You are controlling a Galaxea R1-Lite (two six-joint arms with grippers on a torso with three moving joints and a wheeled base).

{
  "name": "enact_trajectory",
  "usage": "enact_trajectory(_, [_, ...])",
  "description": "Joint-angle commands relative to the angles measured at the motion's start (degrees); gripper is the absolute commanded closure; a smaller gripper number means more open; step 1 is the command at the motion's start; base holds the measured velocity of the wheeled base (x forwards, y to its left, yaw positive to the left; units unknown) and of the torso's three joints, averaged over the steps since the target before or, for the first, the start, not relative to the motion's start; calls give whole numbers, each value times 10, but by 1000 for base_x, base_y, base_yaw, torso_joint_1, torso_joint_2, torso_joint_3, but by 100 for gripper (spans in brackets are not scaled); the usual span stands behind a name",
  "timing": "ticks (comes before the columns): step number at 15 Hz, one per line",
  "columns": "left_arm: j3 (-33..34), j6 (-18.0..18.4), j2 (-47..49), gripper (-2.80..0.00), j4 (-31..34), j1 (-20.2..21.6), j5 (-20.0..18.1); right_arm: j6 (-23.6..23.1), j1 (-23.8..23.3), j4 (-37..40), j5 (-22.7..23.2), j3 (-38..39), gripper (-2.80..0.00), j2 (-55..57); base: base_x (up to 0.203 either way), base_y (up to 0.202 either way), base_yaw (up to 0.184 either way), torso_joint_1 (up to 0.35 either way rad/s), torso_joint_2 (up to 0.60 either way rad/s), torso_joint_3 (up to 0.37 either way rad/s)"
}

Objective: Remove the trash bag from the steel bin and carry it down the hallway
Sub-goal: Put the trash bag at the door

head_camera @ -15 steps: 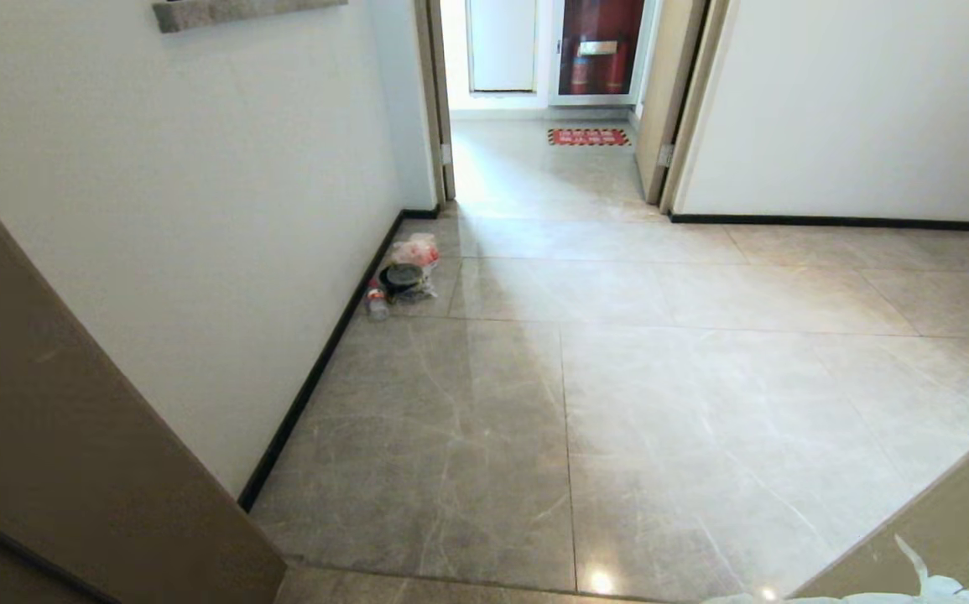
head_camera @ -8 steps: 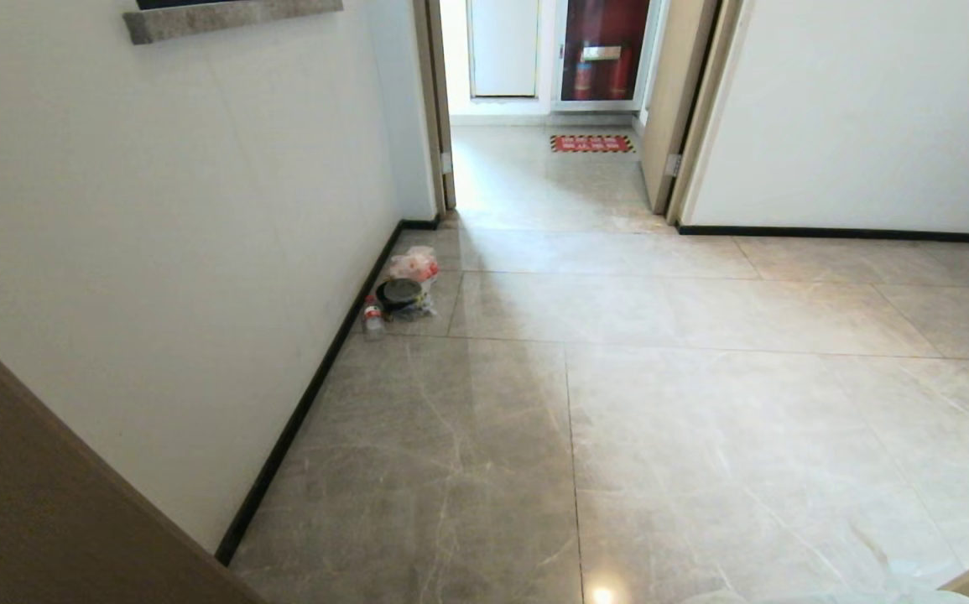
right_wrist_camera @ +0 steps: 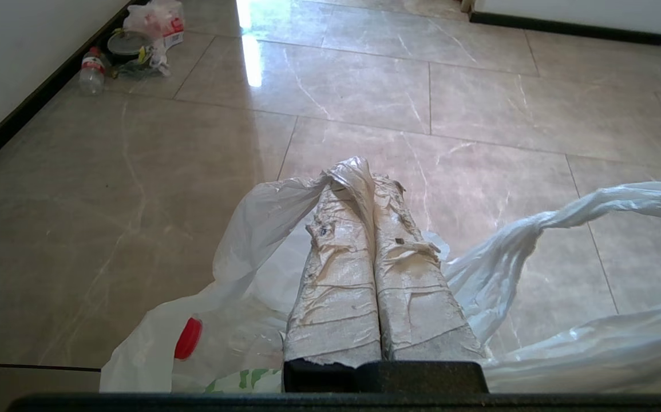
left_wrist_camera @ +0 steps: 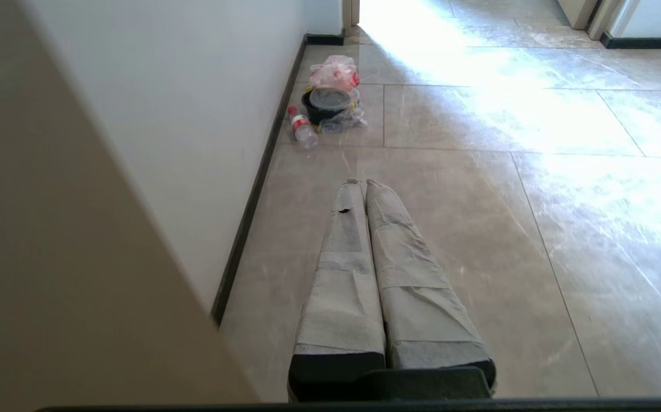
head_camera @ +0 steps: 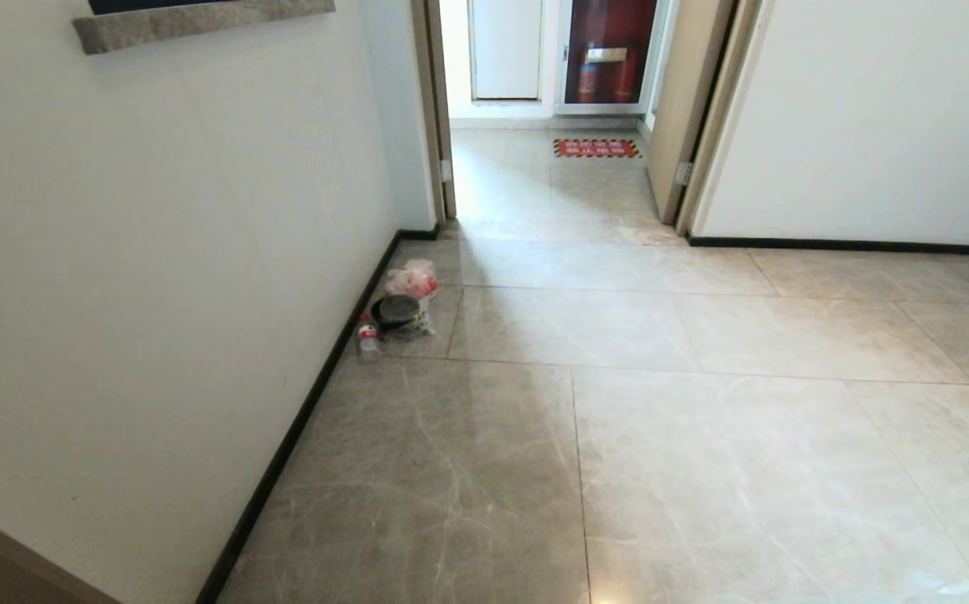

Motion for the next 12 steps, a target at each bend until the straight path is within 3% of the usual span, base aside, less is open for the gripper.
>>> enact_trajectory(1, [1, 0, -1, 0, 0, 0, 0, -1, 0, 0, 0, 0, 0, 1, 195, 0, 0, 0, 0, 4])
enact_trajectory(12, [0, 0, -1, 0, 0, 0, 0, 0, 0, 0, 0, 0, 0, 1, 196, 0, 0, 3, 3, 2])
